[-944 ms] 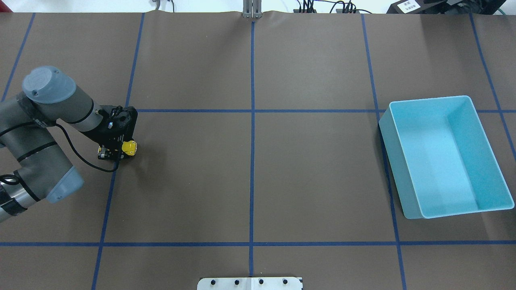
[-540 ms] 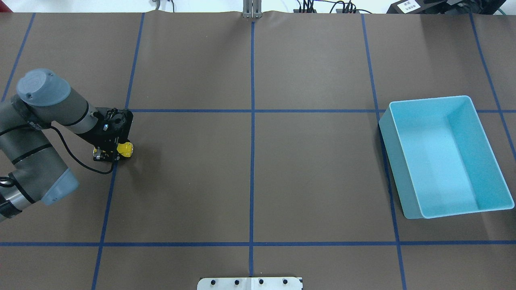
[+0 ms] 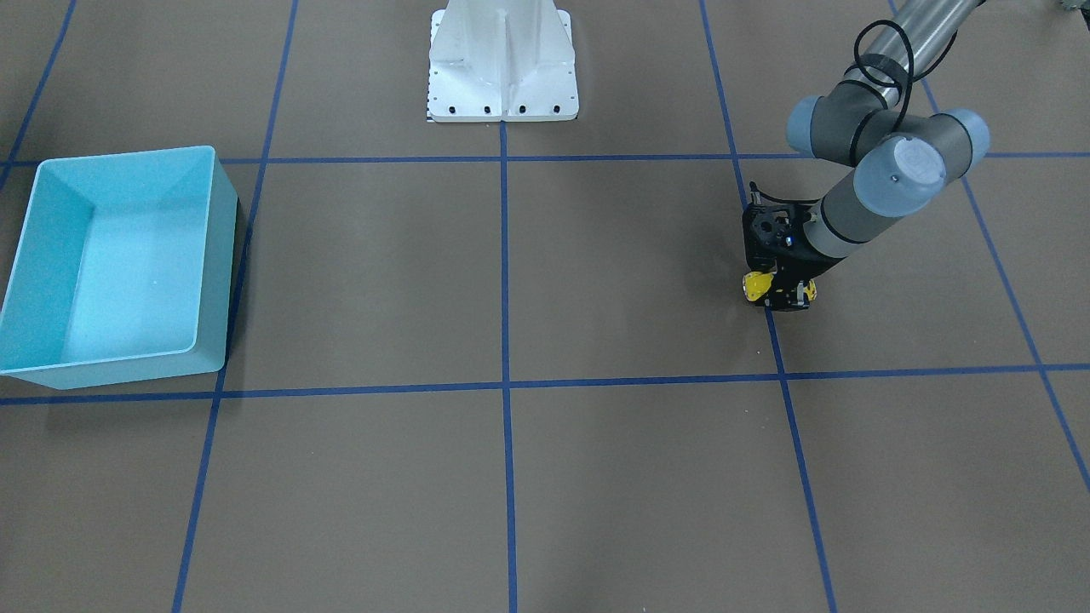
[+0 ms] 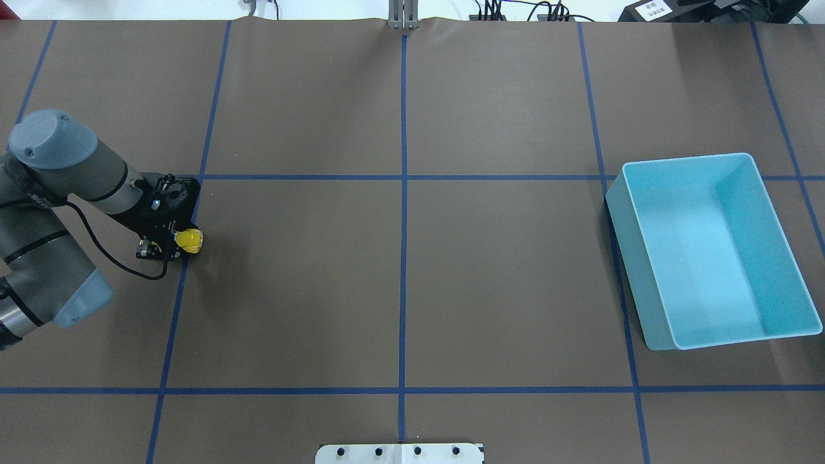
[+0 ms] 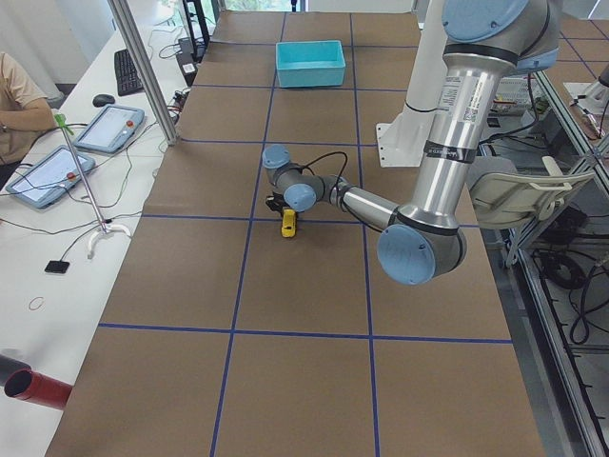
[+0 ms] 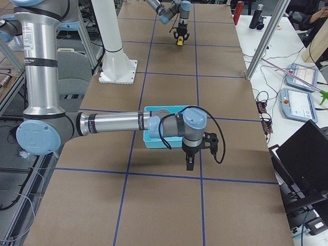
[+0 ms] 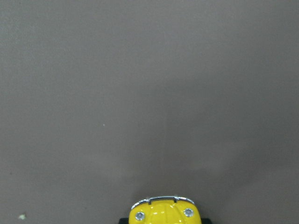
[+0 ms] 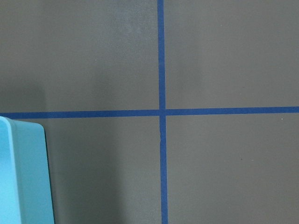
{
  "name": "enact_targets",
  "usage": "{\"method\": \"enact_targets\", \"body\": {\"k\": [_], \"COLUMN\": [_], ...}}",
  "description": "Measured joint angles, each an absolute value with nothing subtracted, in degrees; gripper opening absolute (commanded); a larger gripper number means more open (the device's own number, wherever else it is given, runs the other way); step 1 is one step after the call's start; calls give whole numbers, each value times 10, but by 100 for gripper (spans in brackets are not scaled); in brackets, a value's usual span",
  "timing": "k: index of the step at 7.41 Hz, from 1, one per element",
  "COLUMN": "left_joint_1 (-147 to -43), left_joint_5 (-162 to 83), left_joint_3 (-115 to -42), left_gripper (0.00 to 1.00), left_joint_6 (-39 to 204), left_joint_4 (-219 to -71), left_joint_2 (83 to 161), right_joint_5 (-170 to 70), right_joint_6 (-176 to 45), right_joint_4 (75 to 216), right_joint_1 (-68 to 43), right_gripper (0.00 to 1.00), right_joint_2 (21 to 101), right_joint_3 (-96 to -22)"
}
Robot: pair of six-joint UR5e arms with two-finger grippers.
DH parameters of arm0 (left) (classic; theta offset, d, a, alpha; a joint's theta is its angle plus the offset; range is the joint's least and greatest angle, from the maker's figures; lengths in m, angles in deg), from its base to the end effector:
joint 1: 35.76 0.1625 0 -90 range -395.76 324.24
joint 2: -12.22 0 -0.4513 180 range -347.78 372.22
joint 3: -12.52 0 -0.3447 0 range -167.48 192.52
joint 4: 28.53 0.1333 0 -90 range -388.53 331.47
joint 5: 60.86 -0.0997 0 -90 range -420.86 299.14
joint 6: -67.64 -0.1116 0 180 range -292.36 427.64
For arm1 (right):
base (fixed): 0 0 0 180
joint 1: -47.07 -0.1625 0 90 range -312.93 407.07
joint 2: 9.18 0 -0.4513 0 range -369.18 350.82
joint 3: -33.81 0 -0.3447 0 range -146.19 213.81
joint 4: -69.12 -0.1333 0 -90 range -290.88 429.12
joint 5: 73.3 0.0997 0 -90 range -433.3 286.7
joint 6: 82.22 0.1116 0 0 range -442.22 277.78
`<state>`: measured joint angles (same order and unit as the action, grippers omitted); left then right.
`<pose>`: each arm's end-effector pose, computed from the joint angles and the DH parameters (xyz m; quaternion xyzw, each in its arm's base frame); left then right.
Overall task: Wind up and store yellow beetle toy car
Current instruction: 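Keep dragging the yellow car backward with the left gripper to wind it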
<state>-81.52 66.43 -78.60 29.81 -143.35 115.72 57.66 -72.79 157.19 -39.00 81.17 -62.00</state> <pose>0.3522 -0.4558 0.5196 0.3024 0.3184 0.6670 0.6020 0.0292 -0.4532 0.6517 0.0193 -0.3538 0.0223 0.9349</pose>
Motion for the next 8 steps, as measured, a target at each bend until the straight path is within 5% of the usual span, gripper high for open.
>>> {"method": "enact_targets", "body": {"k": [6, 7, 8], "left_joint_1": [-823, -824, -824], "left_joint_5": [676, 676, 676], "left_joint_3": [-788, -788, -788], "left_gripper": [0, 95, 100], "left_joint_6": [294, 294, 294], "left_joint_4": [-1460, -1460, -1460], "left_joint_2": [1135, 1135, 1135], "right_joint_5": [577, 577, 577], "right_joint_6": [-726, -726, -726], "right_joint_4": [1572, 1572, 1572], "right_joint_1": [-384, -384, -384], "right_gripper": [100, 100, 100], "right_joint_2": [812, 812, 812], "right_joint_3": [-620, -620, -620]}}
